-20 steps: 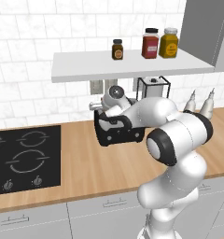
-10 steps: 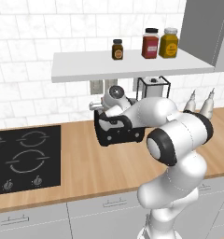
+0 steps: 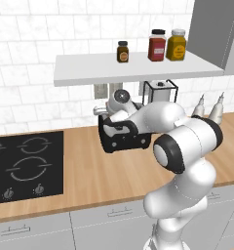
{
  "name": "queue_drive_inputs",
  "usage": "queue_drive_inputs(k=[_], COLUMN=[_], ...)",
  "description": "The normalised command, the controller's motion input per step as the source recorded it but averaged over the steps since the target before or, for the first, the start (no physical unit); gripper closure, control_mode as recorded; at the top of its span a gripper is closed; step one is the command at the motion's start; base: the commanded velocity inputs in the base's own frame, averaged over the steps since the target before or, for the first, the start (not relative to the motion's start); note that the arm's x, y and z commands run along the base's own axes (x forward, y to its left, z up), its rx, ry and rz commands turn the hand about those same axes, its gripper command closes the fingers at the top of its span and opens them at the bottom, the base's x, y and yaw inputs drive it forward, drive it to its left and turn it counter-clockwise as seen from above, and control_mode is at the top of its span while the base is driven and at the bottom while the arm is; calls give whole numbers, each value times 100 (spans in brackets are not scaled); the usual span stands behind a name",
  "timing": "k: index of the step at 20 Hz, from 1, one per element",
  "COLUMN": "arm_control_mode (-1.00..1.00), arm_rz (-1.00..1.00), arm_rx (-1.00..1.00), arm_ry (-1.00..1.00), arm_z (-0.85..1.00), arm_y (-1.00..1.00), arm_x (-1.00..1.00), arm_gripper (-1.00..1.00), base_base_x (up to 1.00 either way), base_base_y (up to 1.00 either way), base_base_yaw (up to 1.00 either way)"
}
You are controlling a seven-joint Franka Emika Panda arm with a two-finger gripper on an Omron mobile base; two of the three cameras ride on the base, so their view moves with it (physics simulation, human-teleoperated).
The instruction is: Start the toaster. Once the lever pops up, take the bread to the plate on the dining counter.
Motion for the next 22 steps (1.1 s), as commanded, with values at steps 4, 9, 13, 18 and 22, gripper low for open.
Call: queue_drive_inputs(k=[4, 9, 13, 18, 22], arm_control_mode=[-100, -100, -100, -100, -100], arm_rz=[0, 0, 0, 0, 0], arm_rx=[0, 0, 0, 0, 0], arm_ry=[0, 0, 0, -5, -5], arm_z=[0, 0, 0, 5, 27], arm_y=[0, 0, 0, 0, 0], arm_x=[0, 0, 0, -3, -10], arm_gripper=[100, 100, 100, 100, 100], base_base_x=[0, 0, 0, 0, 0], base_base_y=[0, 0, 0, 0, 0], base_base_yaw=[0, 0, 0, 0, 0])
